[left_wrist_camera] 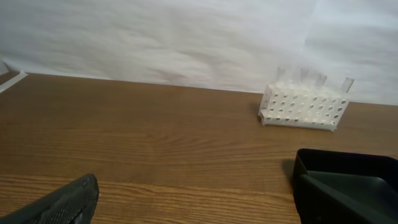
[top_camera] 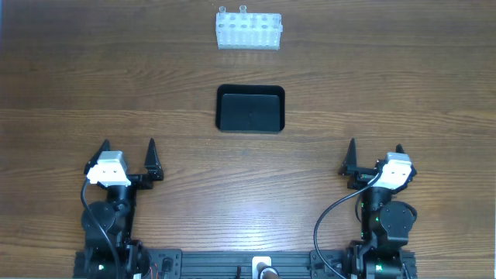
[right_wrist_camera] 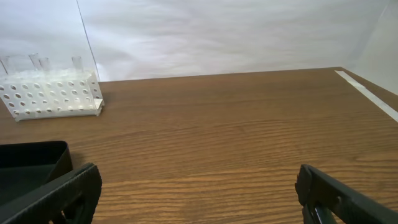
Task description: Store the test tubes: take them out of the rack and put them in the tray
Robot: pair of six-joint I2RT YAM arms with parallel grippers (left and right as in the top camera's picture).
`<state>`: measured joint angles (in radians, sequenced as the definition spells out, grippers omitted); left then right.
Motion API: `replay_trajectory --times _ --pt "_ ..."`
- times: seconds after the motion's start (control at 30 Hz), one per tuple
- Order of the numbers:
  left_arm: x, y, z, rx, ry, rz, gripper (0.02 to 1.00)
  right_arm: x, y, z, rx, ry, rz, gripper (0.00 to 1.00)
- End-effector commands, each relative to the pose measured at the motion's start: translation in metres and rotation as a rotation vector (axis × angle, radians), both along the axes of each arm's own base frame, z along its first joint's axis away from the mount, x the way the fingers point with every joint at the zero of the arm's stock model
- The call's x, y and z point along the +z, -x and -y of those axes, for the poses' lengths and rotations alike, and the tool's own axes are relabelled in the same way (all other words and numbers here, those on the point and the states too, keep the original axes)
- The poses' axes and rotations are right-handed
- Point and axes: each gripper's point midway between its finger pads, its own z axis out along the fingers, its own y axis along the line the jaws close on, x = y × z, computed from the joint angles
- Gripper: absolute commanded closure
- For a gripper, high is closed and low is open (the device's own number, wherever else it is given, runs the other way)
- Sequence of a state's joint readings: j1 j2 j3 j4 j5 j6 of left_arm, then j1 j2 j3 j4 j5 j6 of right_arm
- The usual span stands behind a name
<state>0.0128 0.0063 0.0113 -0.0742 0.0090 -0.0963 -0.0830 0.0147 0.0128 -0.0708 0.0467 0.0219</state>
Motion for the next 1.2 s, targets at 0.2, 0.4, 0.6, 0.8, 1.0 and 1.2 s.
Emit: replay_trajectory --times 0.2,0.4,0.6,0.8,1.0,1.2 --pt "-0.002 0.0 0.0 -0.005 -0.013 -0.004 0.018 -0.002 0.0 0.0 -0.001 0.001 0.002 0.007" --pt "-0.002 0.0 0.0 -0.005 -0.013 -0.004 0.018 -0.002 0.0 0.0 -0.001 0.001 0.002 0.009" --pt "-0.002 0.0 0.0 -0.005 -0.013 -0.004 0.018 -0.002 0.0 0.0 -0.001 0.001 0.002 0.007" --pt "0.011 -0.003 0.003 -0.009 -0.015 0.049 0.02 -0.002 0.0 0.0 -0.001 0.001 0.002 0.009" --pt "0.06 -0.022 0.002 -0.007 -0.016 0.117 0.023 -0.002 0.0 0.0 -0.001 0.001 0.001 0.007" --pt "0.109 -0.095 0.01 -0.034 -0.015 0.012 0.02 -0.002 0.0 0.0 -0.001 0.001 0.002 0.007"
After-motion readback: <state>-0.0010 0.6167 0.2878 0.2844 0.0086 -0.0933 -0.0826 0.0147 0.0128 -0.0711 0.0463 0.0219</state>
